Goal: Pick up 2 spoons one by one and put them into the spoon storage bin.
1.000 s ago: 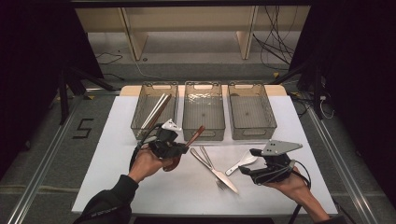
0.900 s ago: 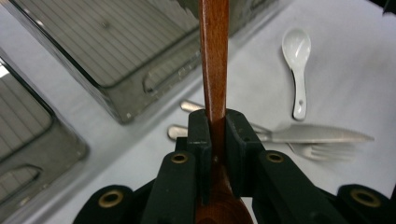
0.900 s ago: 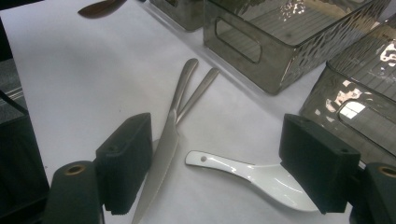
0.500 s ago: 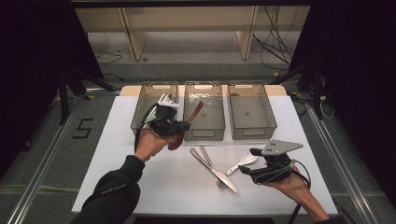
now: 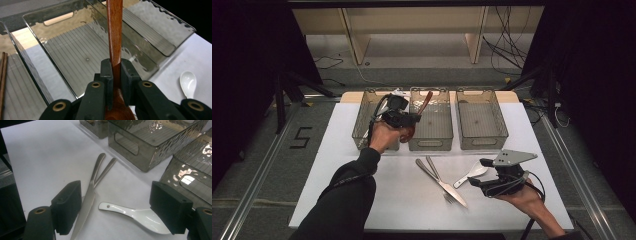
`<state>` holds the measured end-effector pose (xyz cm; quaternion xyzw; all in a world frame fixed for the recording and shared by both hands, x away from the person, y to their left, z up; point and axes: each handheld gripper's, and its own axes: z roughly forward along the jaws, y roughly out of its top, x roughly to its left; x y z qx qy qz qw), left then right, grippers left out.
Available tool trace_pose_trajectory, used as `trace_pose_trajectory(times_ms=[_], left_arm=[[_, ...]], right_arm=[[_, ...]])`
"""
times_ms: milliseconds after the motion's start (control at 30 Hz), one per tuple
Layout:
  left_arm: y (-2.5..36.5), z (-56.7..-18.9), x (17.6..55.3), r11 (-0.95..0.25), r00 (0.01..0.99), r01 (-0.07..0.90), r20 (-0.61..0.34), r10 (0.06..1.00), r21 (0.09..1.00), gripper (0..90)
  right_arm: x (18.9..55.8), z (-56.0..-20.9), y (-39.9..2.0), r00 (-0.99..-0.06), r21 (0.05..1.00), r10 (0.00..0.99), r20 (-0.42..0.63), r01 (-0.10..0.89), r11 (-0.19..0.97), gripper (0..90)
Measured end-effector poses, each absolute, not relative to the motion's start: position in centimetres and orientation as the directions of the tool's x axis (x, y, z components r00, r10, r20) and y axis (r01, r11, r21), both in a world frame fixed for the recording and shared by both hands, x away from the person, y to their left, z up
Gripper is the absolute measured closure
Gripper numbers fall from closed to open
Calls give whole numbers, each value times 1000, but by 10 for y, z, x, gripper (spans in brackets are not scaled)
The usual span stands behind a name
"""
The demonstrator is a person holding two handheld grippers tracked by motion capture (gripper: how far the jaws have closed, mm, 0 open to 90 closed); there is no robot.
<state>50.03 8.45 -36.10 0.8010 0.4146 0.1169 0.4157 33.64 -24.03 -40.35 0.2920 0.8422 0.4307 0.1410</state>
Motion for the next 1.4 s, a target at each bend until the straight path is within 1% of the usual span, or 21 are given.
trace_pose_trajectory(times_ms=[133,233,433,800,900,1133,1233,1267,1333,1400], left_arm=[[83,-363,509,-274,607,582,-184,773,766,808],[80,-364,515,-275,603,584,-181,777,764,808],[75,-369,527,-240,577,602,-208,790,762,808],[65,-372,541,-224,551,610,-204,809,760,806],[60,-376,542,-252,555,615,-183,811,748,805],[59,-383,546,-248,537,626,-179,824,739,789],[64,-383,547,-216,524,638,-212,825,739,631],[65,-383,546,-212,523,640,-217,824,739,592],[68,-381,544,-209,528,644,-229,818,736,547],[70,-378,540,-208,535,644,-239,810,736,484]], right_arm=[[336,-404,-240,-790,808,613,15,370,458,267],[337,-404,-240,-790,807,612,17,373,459,267],[337,-404,-240,-791,806,611,19,374,459,267],[337,-404,-241,-793,808,608,18,370,459,267],[337,-404,-241,-794,807,608,19,371,459,268],[337,-404,-241,-794,807,607,18,370,460,267],[337,-404,-241,-795,808,606,18,369,460,267],[337,-404,-241,-795,808,606,19,369,460,268],[337,-404,-241,-794,806,608,20,372,460,267],[337,-404,-241,-794,807,607,18,370,460,268]])
